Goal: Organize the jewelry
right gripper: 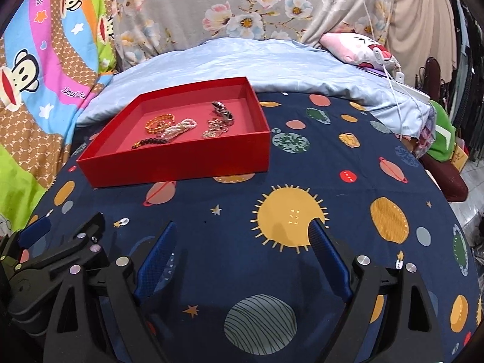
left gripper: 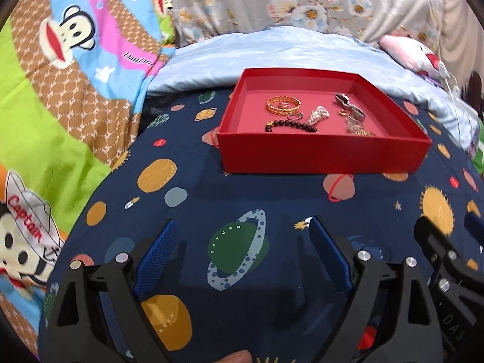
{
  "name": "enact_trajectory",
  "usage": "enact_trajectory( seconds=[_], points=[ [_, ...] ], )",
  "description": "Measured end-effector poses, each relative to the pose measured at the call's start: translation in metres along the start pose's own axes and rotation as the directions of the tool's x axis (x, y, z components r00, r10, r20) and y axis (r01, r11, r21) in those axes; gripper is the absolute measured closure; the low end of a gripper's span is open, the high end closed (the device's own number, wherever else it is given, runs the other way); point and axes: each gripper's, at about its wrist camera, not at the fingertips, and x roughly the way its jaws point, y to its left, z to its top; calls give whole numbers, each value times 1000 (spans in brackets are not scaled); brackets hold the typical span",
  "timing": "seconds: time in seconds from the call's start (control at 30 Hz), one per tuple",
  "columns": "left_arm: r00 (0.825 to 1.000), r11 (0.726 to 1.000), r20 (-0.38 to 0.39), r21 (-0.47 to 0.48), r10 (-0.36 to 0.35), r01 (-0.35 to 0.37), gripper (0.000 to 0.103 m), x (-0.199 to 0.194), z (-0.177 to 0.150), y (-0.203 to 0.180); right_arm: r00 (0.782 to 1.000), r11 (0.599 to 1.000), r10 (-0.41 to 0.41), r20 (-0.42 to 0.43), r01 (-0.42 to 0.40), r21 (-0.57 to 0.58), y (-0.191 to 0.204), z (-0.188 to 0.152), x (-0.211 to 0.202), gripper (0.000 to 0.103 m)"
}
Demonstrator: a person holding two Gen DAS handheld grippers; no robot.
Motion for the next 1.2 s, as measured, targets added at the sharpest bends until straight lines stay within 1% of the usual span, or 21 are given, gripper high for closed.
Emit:
enact_trajectory(
  seconds=[0.23,0.4,0.73,1.2],
  points=[
    [999,1000,-36,-15,-16,16,17,8,0,4,1000,999,-13,-10,13,-30,7,0,2,16],
    [999,1000,-38,-15,-19,18,17,8,0,3,1000,999,-13,-10,13,-30,7,0,1,16],
    [1000,1000,-25,-2,5,-5,17,7,-1,1,1000,1000,-12,-12,12,-25,6,-1,2,16],
    [1000,1000,-24,5,12,-12,17,5,-1,0,1000,1000,-13,-10,12,-17,3,-1,0,16]
  ],
)
